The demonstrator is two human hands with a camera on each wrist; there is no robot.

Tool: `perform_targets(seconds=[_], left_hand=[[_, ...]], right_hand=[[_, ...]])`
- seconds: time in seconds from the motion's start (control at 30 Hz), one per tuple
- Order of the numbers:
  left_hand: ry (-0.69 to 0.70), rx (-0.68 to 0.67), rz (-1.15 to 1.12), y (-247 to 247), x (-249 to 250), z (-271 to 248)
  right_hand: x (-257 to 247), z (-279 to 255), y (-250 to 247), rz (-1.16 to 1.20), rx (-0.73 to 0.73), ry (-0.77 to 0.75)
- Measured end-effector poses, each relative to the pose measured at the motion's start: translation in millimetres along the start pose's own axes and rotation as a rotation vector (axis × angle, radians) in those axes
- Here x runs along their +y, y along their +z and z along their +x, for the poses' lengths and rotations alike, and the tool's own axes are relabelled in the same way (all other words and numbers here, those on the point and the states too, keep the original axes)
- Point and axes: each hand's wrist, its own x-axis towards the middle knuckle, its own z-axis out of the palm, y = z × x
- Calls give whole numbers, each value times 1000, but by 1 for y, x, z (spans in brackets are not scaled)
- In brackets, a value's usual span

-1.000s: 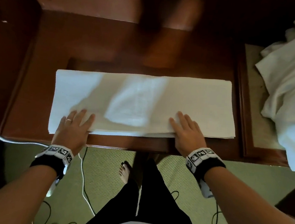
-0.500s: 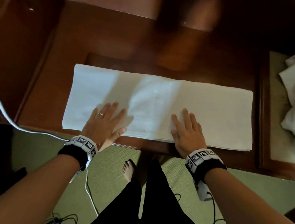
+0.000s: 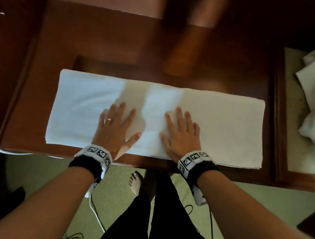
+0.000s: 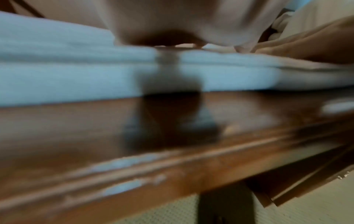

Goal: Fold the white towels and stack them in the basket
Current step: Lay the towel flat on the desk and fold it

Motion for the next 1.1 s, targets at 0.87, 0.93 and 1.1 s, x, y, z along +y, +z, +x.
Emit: perform_targets(seconds=[0.87, 0.93, 1.1], left_hand=[[-10, 86, 91, 30, 45, 20], [-19, 71, 106, 29, 47, 20], [-12, 57, 128, 27, 48, 19]], right_hand=[[181, -1, -37, 84, -68, 499], [183, -27, -30, 31, 30, 491], [157, -98, 21, 77, 48, 325]])
